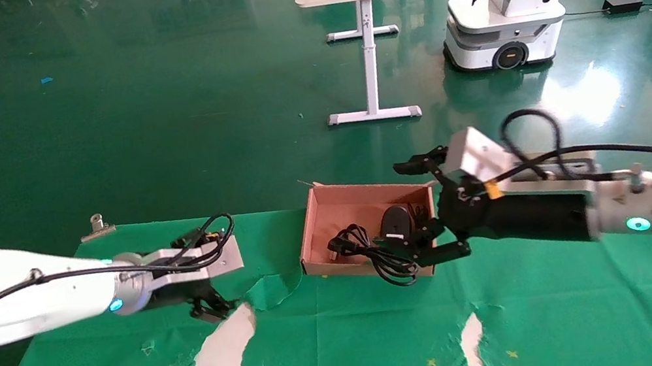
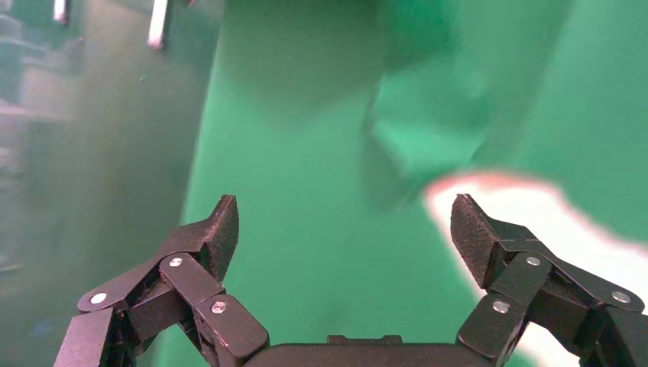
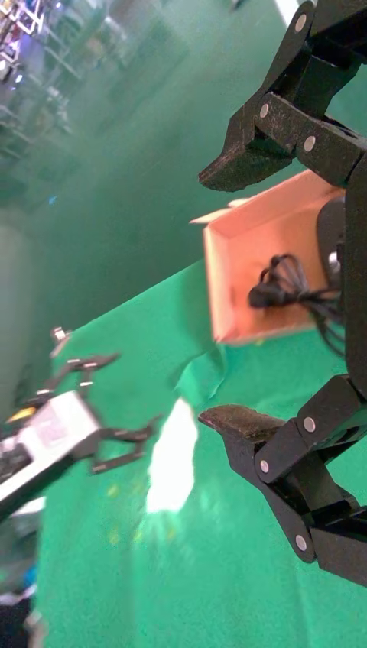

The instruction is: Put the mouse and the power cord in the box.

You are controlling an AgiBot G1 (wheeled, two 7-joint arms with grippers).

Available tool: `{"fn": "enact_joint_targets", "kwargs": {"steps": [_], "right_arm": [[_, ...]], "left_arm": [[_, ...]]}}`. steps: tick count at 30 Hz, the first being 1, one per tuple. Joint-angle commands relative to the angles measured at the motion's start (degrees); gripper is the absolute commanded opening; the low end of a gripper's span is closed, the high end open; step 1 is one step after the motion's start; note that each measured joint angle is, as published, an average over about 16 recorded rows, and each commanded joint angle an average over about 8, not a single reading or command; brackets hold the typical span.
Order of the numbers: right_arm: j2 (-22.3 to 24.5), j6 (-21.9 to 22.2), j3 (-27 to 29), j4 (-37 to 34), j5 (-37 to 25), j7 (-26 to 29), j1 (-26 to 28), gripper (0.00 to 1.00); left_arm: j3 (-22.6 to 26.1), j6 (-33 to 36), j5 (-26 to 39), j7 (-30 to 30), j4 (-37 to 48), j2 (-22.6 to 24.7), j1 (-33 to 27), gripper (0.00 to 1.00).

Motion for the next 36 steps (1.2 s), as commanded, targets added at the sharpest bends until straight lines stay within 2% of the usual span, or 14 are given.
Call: {"fn": "enact_joint_targets", "kwargs": {"steps": [1, 25, 30, 36], "right_arm": [[1.42, -1.23, 0.63, 1.96, 2.01, 1.18, -1.27, 1.0], [18.47, -15.99, 8.23, 25.51, 26.14, 15.37, -16.57, 1.0], [20.29, -17.56, 9.02, 27.99, 28.71, 16.86, -18.19, 1.0], [20.38, -17.65, 9.03, 28.08, 28.85, 16.91, -18.25, 1.0]], "left_arm": [[-2.06, 1.57, -1.63, -0.6, -1.86, -1.22, 1.34, 1.0], [-26.89, 20.56, -21.27, -7.83, -24.31, -15.92, 17.55, 1.0], [-32.09, 24.53, -25.38, -9.35, -29.01, -19.0, 20.95, 1.0], [-38.34, 29.31, -30.32, -11.17, -34.66, -22.7, 25.03, 1.0]]}}
